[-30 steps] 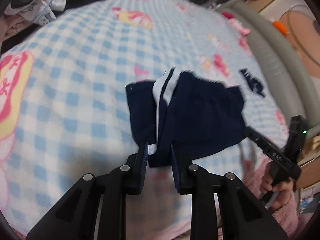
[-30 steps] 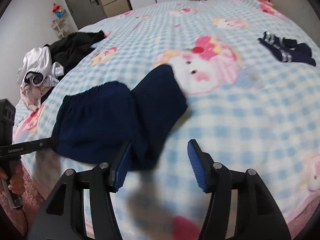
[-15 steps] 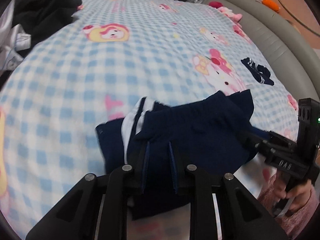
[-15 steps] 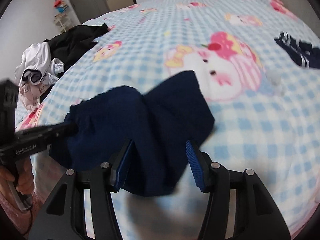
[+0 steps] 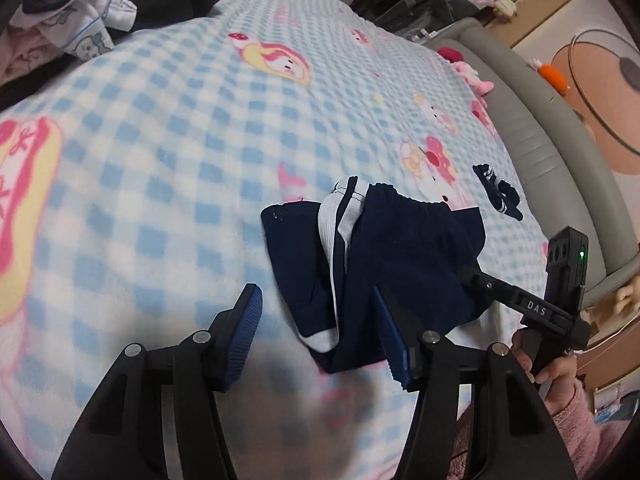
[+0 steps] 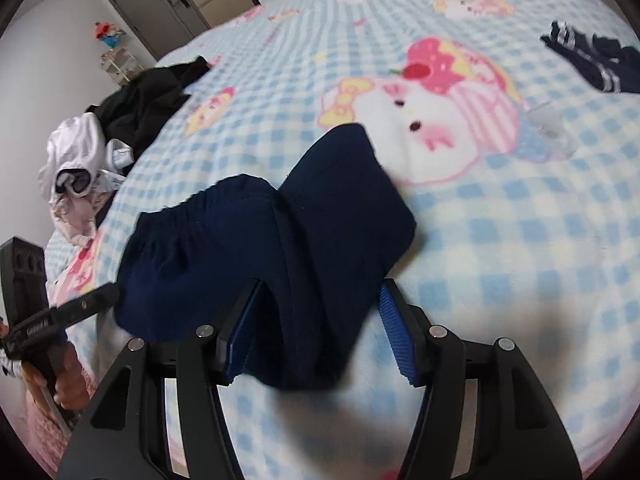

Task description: Fold clothes

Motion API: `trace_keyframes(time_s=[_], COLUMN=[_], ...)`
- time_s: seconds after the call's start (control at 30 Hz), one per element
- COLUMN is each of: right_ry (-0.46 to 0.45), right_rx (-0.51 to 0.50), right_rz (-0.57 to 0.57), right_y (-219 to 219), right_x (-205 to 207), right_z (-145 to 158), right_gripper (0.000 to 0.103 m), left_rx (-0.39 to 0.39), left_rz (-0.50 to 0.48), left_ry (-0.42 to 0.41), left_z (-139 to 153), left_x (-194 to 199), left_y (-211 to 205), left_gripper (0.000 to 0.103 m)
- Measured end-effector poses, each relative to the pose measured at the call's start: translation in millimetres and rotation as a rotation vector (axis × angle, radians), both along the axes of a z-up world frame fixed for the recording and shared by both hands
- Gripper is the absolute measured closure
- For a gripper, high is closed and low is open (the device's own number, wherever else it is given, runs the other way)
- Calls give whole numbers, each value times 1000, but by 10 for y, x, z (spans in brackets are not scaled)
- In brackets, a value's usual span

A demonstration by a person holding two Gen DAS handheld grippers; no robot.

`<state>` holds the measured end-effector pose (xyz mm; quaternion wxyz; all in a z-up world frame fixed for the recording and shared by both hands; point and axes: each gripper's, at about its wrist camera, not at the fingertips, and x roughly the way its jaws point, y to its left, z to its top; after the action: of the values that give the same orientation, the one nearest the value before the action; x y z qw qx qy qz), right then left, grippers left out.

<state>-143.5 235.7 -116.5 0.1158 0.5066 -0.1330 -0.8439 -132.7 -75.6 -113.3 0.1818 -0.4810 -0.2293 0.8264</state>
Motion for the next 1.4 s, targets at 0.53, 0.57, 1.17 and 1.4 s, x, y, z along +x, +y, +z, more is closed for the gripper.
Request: trace_keyframes(time_s=[0.53, 0.57, 1.17, 1.4], right_ry=[27, 21, 178, 179], right_rx=[-24, -23, 21, -23], right_rz=[47, 52, 85, -88], right_y=[-109, -116, 6, 1222], right_x=[-64, -74, -46, -228], right_z=[128, 116, 823, 1188], right_gripper=[65, 65, 88, 88], left_rx=[145, 153, -46, -31], left_rz=[-46, -46, -174, -315], left_ry=[19, 1, 148, 149], left_z=[-136, -187, 738, 1062], left_x=[-130, -171, -242, -836], left_y=[130, 135, 1098, 2336], left_gripper=[69, 66, 78, 78])
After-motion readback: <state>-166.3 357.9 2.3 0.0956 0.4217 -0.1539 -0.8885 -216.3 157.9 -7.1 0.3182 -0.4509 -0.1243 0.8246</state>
